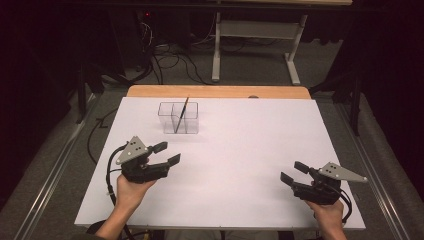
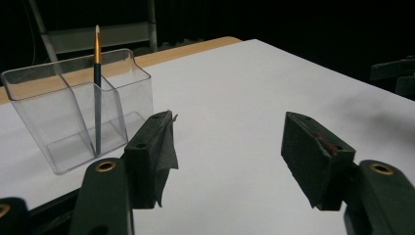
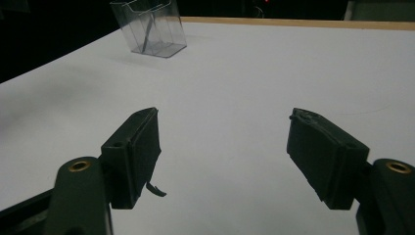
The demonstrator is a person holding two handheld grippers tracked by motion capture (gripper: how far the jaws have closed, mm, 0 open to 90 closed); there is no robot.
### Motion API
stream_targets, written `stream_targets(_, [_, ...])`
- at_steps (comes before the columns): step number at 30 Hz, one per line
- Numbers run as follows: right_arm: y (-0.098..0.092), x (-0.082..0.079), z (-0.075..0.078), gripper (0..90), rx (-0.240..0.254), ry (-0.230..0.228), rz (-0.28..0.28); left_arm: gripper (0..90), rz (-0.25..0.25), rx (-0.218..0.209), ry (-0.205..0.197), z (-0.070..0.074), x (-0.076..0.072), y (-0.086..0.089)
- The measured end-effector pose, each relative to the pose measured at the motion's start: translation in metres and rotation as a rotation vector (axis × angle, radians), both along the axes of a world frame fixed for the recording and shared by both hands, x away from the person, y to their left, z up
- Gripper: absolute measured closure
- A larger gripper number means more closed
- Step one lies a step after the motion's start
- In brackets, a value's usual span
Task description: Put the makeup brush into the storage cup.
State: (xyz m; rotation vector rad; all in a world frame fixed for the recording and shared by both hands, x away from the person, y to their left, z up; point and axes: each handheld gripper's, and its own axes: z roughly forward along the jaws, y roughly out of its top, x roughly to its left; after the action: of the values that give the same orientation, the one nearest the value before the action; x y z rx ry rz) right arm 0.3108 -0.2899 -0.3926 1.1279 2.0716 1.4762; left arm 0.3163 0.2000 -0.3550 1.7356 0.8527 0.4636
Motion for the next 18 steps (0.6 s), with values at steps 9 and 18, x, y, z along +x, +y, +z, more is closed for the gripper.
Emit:
stream_targets(9, [0.000,0.000,0.000,29.6,0.001,0.001,-0.001,37.5,0.008,-0.010,0.010,-0.007,-0.001,0.001])
stream_targets(18, [0.000,0.000,0.000,29.6,-0.002,0.001,-0.003,37.6,0.024,-0.015,0.011,-0.014,-0.001,0.000])
